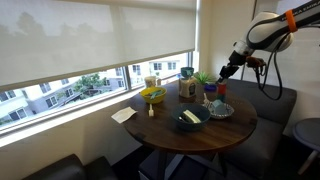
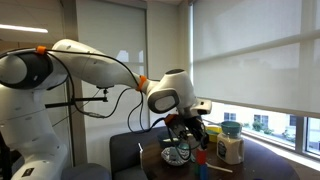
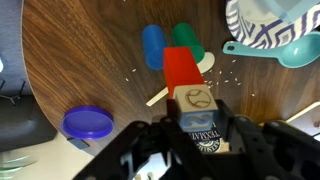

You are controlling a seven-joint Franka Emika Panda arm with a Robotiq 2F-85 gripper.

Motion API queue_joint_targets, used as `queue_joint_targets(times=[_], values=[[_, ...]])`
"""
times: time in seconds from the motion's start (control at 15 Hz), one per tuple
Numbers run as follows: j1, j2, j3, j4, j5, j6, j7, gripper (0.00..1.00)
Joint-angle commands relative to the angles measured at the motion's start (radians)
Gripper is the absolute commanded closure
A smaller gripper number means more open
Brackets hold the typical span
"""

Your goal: Put the white block in the blue bowl

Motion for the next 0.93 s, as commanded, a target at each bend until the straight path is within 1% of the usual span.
queue_joint_targets(times=[0.0,0.07,0.13,0.2,0.27,0.33,0.47,0.6,0.73,0.87], values=[[-0.032,0.002,0.031,0.027,-0.035,-0.032,0.046,0.87],[-0.033,-0.013,0.036,0.025,-0.043,-0.031,0.043,0.91],[-0.026,-0.043,0.040,0.017,-0.038,-0.008,0.020,0.91],[-0.013,-0.072,0.043,0.009,-0.019,0.018,-0.018,0.91],[0.008,-0.093,0.042,0.007,0.013,0.036,-0.084,0.91],[0.034,-0.095,0.040,0.022,0.046,0.012,-0.138,0.91],[0.085,-0.084,0.051,0.034,0.074,0.017,-0.210,0.91],[0.138,-0.048,0.062,0.045,0.092,0.023,-0.281,0.91],[0.194,-0.015,0.069,0.054,0.149,0.010,-0.364,0.91],[0.238,0.025,0.072,0.063,0.231,-0.009,-0.471,0.91]])
